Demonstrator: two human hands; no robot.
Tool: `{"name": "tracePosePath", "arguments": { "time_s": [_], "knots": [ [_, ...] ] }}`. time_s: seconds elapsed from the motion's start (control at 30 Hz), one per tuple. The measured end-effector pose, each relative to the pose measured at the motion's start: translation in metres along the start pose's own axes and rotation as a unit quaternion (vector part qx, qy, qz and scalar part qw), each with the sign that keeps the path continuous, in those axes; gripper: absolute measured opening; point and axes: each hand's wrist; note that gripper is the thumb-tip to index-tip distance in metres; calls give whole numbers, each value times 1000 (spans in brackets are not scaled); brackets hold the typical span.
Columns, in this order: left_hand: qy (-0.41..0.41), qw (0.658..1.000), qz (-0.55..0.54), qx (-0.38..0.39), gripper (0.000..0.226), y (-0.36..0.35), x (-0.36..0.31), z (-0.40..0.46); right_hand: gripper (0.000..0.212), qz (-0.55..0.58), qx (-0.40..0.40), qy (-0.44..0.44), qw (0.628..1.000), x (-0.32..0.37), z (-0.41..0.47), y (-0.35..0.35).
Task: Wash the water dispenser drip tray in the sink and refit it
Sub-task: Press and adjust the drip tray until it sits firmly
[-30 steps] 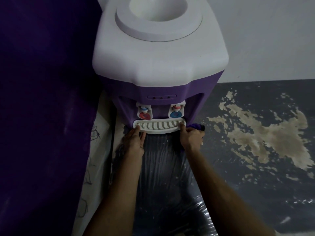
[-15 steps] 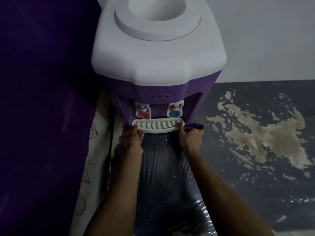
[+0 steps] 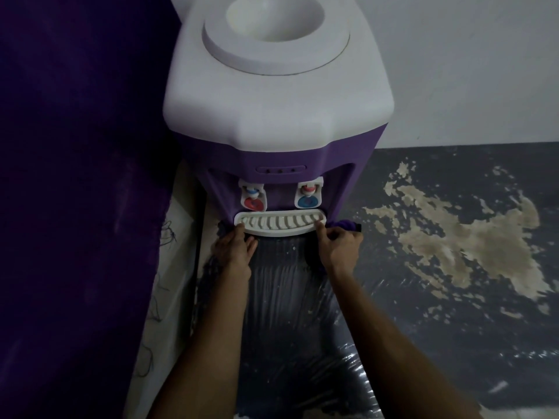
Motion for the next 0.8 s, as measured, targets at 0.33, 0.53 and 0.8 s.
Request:
{"name": "tracePosePath", "arguments": {
  "time_s": [0.33,0.53,0.8],
  "knots": [
    [32,999,30,-5,19,10,6,-15,20,4,6,39,999,-8,-12,20],
    [83,977,157,114,24,14,13,-47,25,57,-1,83,995,-6,-14,38],
    [146,890,328,280,71,6,28,-92,40,201,129,3,971,7,-19,63]
  ]
}}
Point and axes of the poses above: each hand's wrist, its own z-axis towards the middle knuckle, its own y-axis out of the back of the hand, x = y × z, and after that the axes turned 7 degrees about -y, right-handed
